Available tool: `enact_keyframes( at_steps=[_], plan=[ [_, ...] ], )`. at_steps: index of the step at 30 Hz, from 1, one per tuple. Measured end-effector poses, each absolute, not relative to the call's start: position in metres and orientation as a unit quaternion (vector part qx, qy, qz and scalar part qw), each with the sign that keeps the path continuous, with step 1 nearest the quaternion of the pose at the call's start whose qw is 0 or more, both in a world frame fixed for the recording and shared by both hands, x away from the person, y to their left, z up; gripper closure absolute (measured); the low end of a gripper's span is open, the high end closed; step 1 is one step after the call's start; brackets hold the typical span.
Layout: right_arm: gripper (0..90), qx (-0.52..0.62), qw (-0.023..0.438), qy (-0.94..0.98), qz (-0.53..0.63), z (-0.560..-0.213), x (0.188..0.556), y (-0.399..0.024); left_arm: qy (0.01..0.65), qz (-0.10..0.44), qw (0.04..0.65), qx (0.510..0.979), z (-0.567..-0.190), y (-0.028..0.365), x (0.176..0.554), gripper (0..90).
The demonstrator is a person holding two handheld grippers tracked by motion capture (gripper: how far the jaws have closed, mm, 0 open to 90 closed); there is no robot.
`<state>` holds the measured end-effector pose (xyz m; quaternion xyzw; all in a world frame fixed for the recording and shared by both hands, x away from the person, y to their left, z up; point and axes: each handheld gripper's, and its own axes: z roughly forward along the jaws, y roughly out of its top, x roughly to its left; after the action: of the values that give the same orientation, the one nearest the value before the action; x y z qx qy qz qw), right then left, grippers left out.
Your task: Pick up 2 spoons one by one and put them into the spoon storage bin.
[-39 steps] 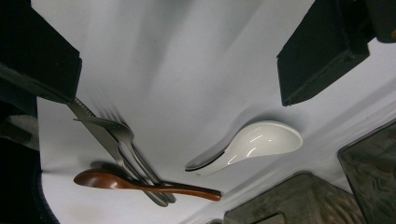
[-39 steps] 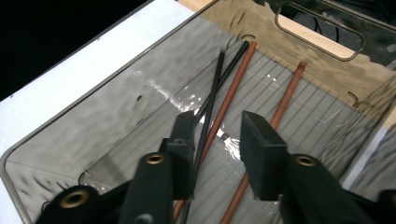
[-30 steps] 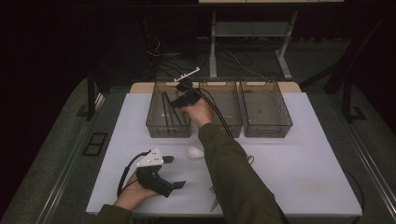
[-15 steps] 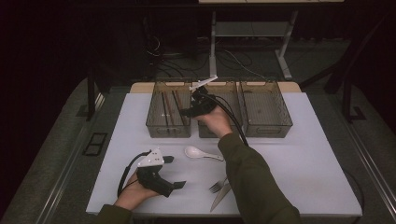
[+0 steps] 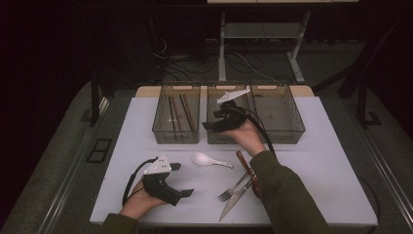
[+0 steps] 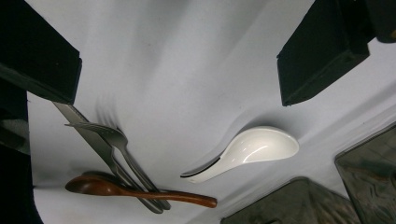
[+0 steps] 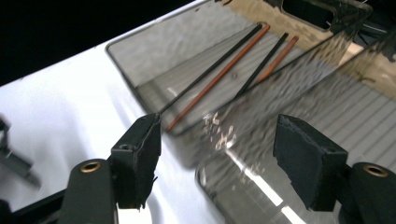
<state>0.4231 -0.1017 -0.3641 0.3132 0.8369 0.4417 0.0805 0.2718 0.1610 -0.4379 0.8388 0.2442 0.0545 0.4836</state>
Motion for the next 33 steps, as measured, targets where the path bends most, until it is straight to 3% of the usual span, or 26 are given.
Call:
enact_keyframes(
  at_steps=[26,33],
  plan=[
    [29.7,0.317,0.074,0.825,0.462,-0.384,0.342,-0.206,0.253,0.055,0.476,0.841,-0.439,0.164,0.272,0.0],
    [39.4,0.327,0.06,0.83,0.449,-0.397,0.315,-0.224,0.253,0.057,0.472,0.843,-0.439,0.163,0.272,0.0]
  ],
)
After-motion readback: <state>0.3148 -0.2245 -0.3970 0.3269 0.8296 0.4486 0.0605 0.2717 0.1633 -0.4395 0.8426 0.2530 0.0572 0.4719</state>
